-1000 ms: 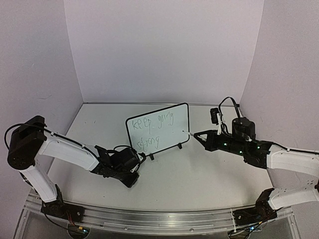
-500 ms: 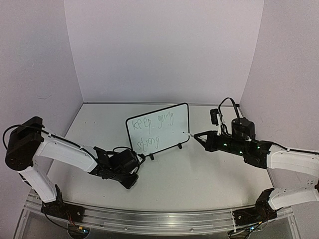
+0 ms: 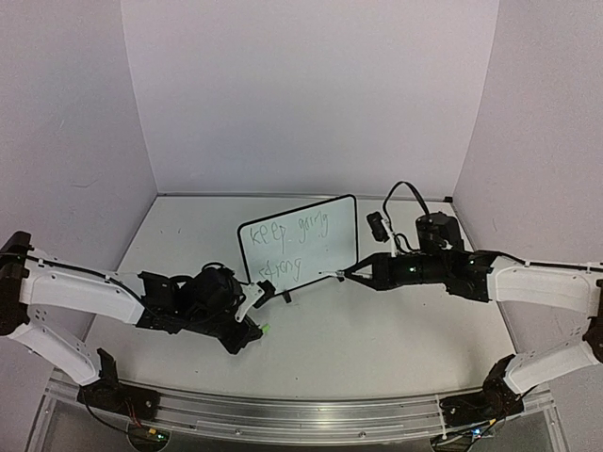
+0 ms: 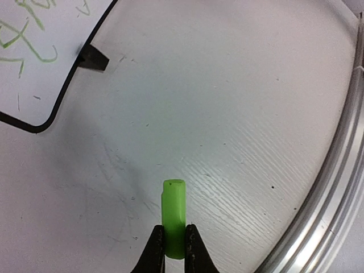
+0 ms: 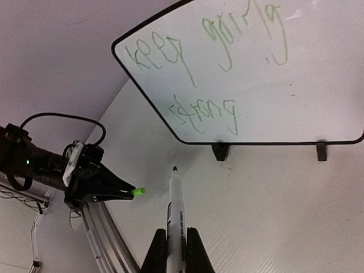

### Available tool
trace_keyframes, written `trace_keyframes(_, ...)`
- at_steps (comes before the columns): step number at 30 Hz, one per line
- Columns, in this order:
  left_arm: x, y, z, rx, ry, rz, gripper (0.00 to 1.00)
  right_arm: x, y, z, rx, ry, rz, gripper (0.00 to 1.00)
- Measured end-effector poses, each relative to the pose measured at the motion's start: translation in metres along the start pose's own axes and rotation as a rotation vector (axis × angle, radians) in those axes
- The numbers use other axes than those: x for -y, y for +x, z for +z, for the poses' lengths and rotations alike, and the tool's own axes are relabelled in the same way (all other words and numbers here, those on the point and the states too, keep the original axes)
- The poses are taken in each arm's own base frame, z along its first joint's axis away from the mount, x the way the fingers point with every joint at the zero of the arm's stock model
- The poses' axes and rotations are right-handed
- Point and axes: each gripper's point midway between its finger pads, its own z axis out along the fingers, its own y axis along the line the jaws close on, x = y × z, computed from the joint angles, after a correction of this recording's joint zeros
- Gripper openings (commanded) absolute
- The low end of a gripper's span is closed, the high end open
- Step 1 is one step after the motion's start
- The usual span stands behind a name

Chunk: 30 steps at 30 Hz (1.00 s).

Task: Write a sentence on the whiteboard
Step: Pick up the pen cap from the center of the board, then insert the whiteboard marker without the cap into the pen cap.

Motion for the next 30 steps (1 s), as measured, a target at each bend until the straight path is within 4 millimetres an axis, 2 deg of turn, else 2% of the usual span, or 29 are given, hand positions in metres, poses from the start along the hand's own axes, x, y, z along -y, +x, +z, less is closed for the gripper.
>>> trace_keyframes(7,0.032,-0.02,-0.019,0.041,0.159,0.099,0.0,-0.037,0.019,0.009,-0.207,-0.226,0.052,0.0)
trace_keyframes(10,0.043,-0.027,-0.028,0.061,0.213,0.131,0.0,-0.045,0.03,0.006,-0.269,-0.279,0.079,0.0)
trace_keyframes(14,0.053,-0.028,-0.036,0.066,0.269,0.151,0.0,-0.056,0.04,0.001,-0.333,-0.346,0.105,0.0)
trace_keyframes(24,0.071,-0.024,-0.045,0.054,0.382,0.156,0.0,-0.068,0.063,0.008,-0.453,-0.412,0.148,0.0)
trace_keyframes(30,0.075,-0.025,-0.048,0.059,0.403,0.159,0.0,-0.071,0.066,0.011,-0.477,-0.42,0.154,0.0)
